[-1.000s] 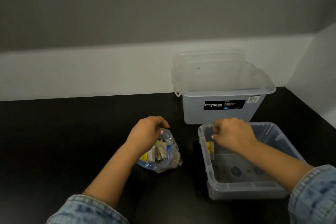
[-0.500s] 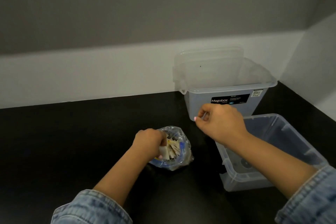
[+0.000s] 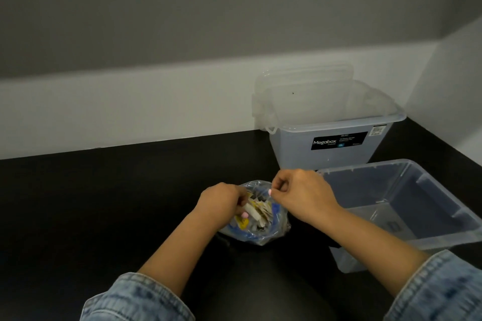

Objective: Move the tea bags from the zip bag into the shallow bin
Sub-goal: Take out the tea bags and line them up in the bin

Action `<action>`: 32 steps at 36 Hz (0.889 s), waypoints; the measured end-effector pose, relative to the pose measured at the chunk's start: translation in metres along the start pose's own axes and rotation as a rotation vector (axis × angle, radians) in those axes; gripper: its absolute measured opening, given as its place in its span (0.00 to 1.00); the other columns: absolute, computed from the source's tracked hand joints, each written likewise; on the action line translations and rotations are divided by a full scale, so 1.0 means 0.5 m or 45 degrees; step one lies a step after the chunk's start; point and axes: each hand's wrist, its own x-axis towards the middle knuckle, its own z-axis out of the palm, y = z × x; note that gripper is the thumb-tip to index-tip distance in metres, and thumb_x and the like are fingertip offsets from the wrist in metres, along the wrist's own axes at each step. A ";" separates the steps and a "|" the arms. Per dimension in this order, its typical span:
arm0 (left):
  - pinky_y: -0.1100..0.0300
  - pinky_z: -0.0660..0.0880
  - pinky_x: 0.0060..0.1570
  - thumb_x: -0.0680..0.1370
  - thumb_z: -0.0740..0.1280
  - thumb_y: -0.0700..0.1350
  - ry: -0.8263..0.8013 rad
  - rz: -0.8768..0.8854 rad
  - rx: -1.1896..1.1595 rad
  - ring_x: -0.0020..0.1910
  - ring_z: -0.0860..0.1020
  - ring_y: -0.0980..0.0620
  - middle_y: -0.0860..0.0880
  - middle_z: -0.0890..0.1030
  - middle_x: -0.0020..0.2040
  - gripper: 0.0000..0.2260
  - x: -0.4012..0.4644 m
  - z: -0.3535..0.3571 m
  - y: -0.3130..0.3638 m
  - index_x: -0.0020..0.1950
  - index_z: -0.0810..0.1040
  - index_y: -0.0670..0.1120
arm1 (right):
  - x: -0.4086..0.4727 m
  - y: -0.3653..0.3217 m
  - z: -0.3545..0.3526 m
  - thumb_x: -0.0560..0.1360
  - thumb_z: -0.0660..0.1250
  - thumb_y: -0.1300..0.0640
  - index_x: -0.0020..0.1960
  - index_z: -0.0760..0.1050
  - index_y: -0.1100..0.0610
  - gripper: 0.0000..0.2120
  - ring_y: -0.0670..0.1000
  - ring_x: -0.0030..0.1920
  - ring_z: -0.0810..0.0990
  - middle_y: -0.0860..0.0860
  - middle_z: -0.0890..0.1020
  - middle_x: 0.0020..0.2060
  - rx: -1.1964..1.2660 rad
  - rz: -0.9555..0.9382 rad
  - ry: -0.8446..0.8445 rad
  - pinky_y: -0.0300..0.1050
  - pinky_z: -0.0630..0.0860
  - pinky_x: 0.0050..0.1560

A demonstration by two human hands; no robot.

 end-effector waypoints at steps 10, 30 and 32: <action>0.57 0.76 0.45 0.75 0.68 0.49 0.451 0.140 -0.618 0.43 0.78 0.52 0.51 0.78 0.43 0.06 -0.034 0.006 -0.032 0.47 0.74 0.50 | 0.019 -0.020 0.049 0.66 0.76 0.52 0.38 0.74 0.45 0.10 0.44 0.40 0.80 0.45 0.81 0.37 0.211 0.088 -0.207 0.44 0.79 0.46; 0.68 0.76 0.41 0.72 0.73 0.44 0.531 0.124 -1.100 0.43 0.80 0.61 0.54 0.82 0.45 0.17 -0.049 -0.013 -0.027 0.56 0.71 0.54 | 0.046 -0.031 0.032 0.74 0.70 0.61 0.44 0.77 0.57 0.02 0.41 0.20 0.72 0.51 0.81 0.34 1.059 0.252 0.003 0.33 0.68 0.20; 0.63 0.77 0.48 0.72 0.73 0.43 0.500 0.078 -0.835 0.46 0.79 0.61 0.56 0.80 0.45 0.13 -0.045 -0.012 -0.028 0.51 0.74 0.55 | 0.051 -0.021 0.026 0.75 0.69 0.62 0.44 0.78 0.55 0.03 0.39 0.20 0.73 0.51 0.81 0.35 0.979 0.197 0.042 0.32 0.69 0.22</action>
